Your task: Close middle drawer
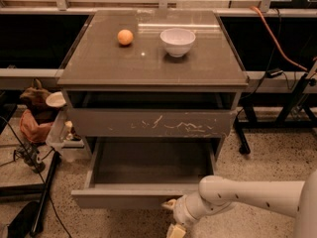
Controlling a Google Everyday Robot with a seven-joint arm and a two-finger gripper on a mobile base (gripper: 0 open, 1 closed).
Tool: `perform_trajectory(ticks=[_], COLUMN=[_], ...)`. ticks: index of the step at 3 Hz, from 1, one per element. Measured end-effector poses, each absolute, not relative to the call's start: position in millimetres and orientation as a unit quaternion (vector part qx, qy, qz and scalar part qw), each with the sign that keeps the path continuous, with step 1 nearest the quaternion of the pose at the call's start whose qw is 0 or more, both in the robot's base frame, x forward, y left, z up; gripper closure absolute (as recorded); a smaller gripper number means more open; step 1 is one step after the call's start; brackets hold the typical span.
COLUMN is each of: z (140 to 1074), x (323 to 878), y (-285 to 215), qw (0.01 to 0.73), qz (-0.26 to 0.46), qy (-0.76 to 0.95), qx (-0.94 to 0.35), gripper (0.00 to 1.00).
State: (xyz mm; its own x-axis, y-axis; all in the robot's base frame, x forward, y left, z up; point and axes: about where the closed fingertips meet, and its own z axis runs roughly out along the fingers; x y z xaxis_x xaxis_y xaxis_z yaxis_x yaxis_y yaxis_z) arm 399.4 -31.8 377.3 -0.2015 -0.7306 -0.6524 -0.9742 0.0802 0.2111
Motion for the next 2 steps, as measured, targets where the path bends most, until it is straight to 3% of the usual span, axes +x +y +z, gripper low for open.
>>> perform_trajectory(ticks=[2], z=[378.2], x=[426.5], y=[-40.0], qw=[0.209], qz=[0.275], qy=[0.717], qx=[-0.606], gripper=[0.0])
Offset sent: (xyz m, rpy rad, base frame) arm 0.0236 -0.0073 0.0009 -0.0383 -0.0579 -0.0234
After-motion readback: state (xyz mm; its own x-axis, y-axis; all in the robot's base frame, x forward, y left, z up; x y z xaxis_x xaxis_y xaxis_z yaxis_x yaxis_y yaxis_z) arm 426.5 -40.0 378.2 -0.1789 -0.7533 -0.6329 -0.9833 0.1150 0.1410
